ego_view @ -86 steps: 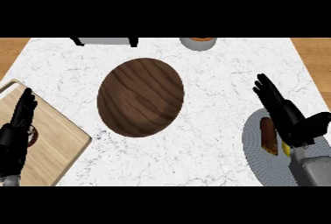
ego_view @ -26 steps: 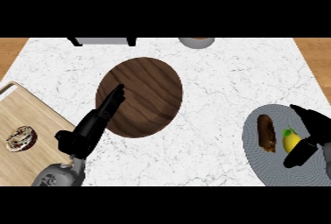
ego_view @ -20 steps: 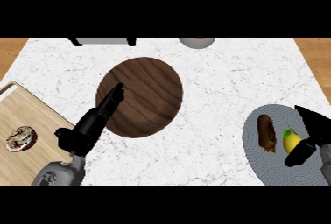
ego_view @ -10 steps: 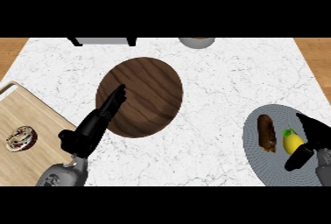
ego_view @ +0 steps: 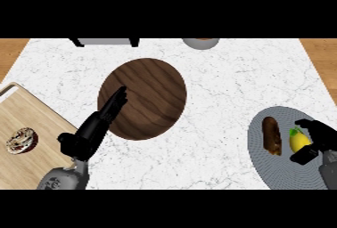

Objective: Pick the lemon from the placemat and place it in the bowl

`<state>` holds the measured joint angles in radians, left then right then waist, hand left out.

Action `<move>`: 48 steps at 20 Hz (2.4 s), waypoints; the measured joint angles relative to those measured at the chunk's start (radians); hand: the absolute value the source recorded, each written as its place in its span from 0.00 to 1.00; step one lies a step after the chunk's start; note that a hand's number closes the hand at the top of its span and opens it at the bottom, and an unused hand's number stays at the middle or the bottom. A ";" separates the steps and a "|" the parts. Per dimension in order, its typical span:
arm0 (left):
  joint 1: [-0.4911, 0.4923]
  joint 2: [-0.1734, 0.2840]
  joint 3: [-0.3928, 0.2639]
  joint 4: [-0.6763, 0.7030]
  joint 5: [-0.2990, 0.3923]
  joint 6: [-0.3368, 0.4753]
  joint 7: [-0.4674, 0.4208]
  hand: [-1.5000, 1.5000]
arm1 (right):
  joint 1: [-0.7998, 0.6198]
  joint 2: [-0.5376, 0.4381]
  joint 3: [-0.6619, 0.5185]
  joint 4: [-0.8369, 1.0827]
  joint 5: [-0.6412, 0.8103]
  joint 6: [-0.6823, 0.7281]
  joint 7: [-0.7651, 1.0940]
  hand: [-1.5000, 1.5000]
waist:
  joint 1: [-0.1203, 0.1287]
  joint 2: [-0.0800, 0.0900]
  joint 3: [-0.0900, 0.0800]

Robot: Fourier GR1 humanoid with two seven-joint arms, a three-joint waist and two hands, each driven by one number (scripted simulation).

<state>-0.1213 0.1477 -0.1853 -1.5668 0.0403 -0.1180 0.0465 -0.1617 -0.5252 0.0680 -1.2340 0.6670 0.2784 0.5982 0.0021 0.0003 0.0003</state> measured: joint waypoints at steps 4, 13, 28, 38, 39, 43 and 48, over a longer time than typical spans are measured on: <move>0.013 -0.007 0.002 -0.028 -0.010 -0.008 0.012 0.50 | -0.021 0.005 -0.007 0.056 0.053 -0.060 -0.092 1.00 | 0.001 -0.001 -0.002; 0.013 -0.030 0.028 -0.035 -0.027 -0.033 0.033 0.50 | -0.059 0.055 -0.021 0.080 0.153 -0.112 -0.145 1.00 | -0.001 -0.002 -0.003; -0.068 -0.073 -0.055 0.004 -0.035 -0.084 0.046 0.50 | -0.529 0.505 0.575 -0.045 0.330 -0.158 0.306 1.00 | 0.167 0.006 -0.004; -0.097 -0.086 -0.051 0.041 -0.045 -0.074 0.043 0.50 | -0.796 0.515 0.672 -0.084 0.302 -0.407 0.501 1.00 | 0.156 0.009 -0.003; -0.096 -0.090 -0.052 0.042 -0.047 -0.069 0.044 0.50 | -0.818 0.515 0.674 -0.073 0.296 -0.419 0.510 1.00 | 0.153 0.009 -0.003; -0.098 -0.083 -0.038 0.054 -0.054 -0.062 0.031 0.50 | -0.886 0.513 0.693 -0.005 0.271 -0.455 0.540 1.00 | 0.134 0.010 -0.004; -0.097 -0.080 -0.021 0.062 -0.055 -0.055 0.025 0.50 | -0.955 0.512 0.722 0.125 0.286 -0.496 0.555 1.00 | 0.108 0.011 -0.004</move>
<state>-0.2179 0.0681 -0.2067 -1.5044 -0.0148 -0.1728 0.0716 -1.1163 -0.0133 0.7896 -1.1085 0.9533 -0.2178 1.1530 0.1106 0.0109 -0.0035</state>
